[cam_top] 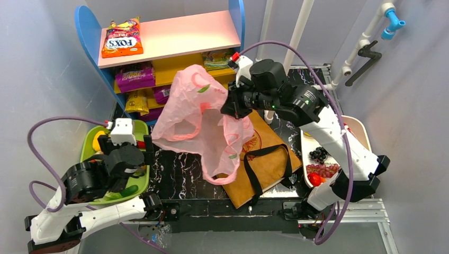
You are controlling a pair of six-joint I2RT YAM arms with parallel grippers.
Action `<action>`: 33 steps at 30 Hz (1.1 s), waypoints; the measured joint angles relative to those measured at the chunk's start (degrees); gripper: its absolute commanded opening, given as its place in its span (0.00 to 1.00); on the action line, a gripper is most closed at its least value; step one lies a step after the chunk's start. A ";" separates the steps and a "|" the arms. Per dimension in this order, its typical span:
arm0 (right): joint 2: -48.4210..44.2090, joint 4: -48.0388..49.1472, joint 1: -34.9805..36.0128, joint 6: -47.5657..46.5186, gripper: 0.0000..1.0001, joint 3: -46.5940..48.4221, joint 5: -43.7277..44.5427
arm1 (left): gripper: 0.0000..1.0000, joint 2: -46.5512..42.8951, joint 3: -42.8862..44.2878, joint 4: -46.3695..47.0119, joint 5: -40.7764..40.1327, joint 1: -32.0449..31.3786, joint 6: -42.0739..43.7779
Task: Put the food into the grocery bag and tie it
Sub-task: Adjust the grocery bag at the center of the board, then pick up the fake vegetable from the bin.
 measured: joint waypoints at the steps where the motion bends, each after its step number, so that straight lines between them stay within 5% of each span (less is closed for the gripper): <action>1: -0.52 -1.70 0.00 -0.59 0.01 0.00 3.04 | 0.98 -0.15 -1.31 0.07 -0.22 0.00 -0.35; 10: 3.54 -12.46 -0.11 -1.95 0.01 -2.23 17.20 | 0.98 5.38 -7.21 1.70 2.14 0.59 -1.16; 14: 9.01 -14.32 -0.35 -1.97 0.01 -1.64 18.99 | 0.98 9.88 -7.85 3.41 4.74 5.60 -0.39; 23: 13.07 -11.80 -2.45 -1.88 0.01 -11.28 15.89 | 0.98 14.32 -14.19 13.97 20.57 41.46 9.01; 33: 10.58 -7.74 -3.08 -1.95 0.01 -18.71 11.98 | 0.98 19.23 -20.11 27.91 29.46 68.24 9.70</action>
